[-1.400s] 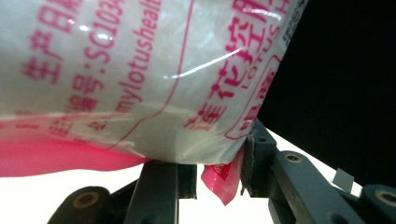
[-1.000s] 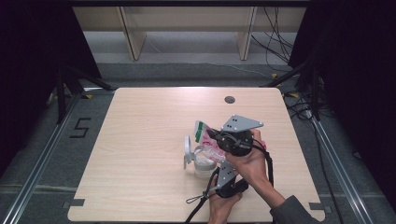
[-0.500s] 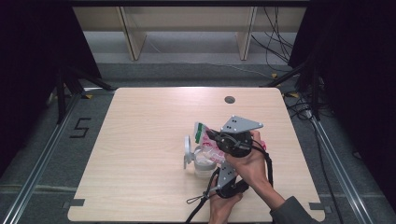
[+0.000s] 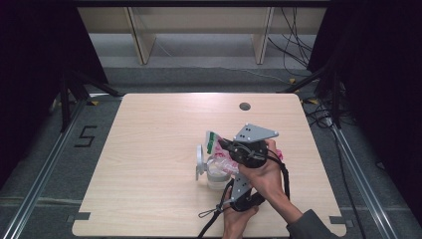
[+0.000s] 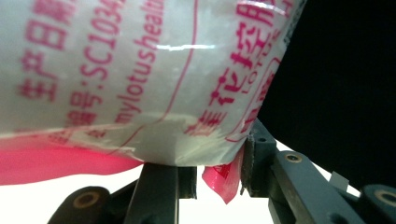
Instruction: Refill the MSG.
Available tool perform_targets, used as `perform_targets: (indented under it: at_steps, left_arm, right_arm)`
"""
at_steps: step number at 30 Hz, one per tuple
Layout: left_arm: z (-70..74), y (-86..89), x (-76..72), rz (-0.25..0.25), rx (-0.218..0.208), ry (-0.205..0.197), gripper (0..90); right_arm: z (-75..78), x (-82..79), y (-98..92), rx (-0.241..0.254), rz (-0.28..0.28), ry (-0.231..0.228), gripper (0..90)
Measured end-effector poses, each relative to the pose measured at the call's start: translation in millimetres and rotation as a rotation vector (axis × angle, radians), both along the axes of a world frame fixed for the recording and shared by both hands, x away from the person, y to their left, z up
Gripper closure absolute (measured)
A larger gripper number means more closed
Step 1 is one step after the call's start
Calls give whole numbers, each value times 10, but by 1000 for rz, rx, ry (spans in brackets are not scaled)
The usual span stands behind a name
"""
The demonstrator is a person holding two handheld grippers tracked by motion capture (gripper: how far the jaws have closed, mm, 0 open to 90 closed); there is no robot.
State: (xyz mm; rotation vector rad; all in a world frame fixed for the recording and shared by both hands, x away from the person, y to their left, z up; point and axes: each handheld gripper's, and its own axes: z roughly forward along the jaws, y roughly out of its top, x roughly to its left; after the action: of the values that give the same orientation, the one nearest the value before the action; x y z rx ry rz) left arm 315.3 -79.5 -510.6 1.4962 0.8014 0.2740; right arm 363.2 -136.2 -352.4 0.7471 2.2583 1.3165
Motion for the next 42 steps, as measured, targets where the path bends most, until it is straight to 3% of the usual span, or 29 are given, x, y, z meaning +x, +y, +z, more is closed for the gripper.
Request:
perform_targets:
  at_steps: [16,26,27,29,35,39,41,42]
  left_arm:
    - [5,4,1,0,0,0,706]
    - [12,9,8,-3,-3,-2,706]
    - [12,9,9,-5,-2,-3,706]
    - [15,8,10,-5,-7,-3,706]
    - [17,2,13,1,-16,-11,706]
    - [38,23,3,11,11,-4,706]
    - [31,15,9,-2,-9,-8,706]
    - [25,7,7,-2,-12,-5,706]
  right_arm:
    - [1,-8,8,25,-19,1,899]
    - [6,8,18,14,-6,-10,899]
    - [2,-10,29,18,-19,8,899]
    - [9,3,25,1,1,5,899]
    - [7,10,32,22,-10,-3,898]
    - [37,12,9,36,1,9,898]
    - [38,17,6,49,1,5,898]
    - [38,12,6,33,3,3,898]
